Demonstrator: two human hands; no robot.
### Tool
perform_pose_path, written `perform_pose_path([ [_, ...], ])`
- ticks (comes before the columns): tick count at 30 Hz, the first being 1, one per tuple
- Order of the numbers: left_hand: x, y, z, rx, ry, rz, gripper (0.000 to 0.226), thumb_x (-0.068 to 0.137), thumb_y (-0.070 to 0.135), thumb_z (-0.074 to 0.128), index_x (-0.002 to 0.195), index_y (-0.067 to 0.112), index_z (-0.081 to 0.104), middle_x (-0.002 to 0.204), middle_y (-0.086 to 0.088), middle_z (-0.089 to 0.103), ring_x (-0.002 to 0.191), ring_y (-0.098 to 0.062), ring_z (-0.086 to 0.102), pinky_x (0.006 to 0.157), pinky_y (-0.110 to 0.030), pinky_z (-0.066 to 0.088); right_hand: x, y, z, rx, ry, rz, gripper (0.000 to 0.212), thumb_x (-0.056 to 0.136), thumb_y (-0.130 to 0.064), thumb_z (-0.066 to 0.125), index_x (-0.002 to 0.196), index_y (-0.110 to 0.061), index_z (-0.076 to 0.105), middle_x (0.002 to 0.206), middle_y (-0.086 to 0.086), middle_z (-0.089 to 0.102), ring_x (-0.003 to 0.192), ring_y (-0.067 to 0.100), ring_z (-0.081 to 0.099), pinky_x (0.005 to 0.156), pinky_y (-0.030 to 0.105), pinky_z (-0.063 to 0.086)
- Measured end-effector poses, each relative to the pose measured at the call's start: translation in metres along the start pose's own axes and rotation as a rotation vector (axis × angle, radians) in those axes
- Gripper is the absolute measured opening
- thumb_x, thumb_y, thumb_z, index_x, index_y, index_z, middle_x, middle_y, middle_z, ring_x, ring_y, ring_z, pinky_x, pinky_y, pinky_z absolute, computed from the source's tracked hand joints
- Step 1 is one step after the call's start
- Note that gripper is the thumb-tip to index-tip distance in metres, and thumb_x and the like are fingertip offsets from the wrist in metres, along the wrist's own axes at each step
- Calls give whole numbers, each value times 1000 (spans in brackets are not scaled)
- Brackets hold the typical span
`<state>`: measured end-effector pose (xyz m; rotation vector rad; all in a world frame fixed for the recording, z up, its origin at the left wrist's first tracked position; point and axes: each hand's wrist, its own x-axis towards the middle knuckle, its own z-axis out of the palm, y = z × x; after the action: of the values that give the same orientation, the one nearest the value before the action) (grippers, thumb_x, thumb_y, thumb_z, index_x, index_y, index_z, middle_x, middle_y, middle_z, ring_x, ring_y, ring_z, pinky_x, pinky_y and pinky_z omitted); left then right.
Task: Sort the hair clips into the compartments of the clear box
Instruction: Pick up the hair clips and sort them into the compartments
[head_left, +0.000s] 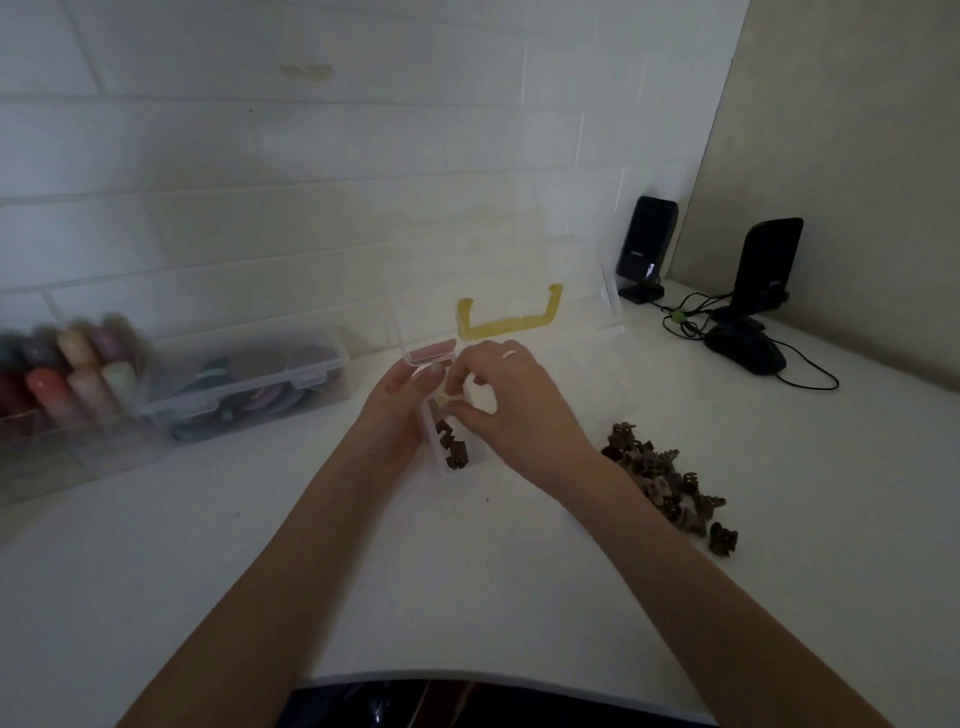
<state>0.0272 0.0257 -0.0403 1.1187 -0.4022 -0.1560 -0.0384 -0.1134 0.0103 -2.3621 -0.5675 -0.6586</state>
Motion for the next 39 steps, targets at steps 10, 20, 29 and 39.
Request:
perform_pose_path([
  [10, 1, 0, 0, -82, -127, -108, 81, 42, 31, 92, 115, 15, 60, 110, -8, 68, 102, -25, 63, 89, -39, 50, -25, 38, -20, 15, -12, 93, 14, 83, -19, 68, 96, -25, 69, 95, -14, 61, 84, -2, 48, 78, 6, 34],
  [20, -2, -2, -9, -103, -135, -174, 64, 61, 9, 71, 122, 26, 60, 122, -5, 63, 114, -39, 52, 103, -59, 34, -42, 72, -83, 34, -246, 156, 15, 79, -7, 71, 83, -21, 75, 80, -10, 72, 73, 4, 64, 70, 7, 45],
  [29, -4, 1, -9, -31, -115, -162, 90, 50, 27, 89, 132, 22, 52, 126, -5, 61, 121, -43, 50, 99, -53, 41, -44, 78, -71, -259, -489, 181, 21, 85, -24, 65, 104, -30, 70, 100, -15, 68, 83, 1, 61, 81, 27, 52],
  [39, -6, 2, -9, -17, -130, -116, 88, 48, 24, 91, 128, 17, 55, 127, -10, 59, 120, -41, 52, 98, -51, 43, -52, 54, -66, 377, -103, 48, 16, 79, -1, 70, 87, -14, 73, 81, -4, 74, 67, 11, 65, 62, 19, 52],
])
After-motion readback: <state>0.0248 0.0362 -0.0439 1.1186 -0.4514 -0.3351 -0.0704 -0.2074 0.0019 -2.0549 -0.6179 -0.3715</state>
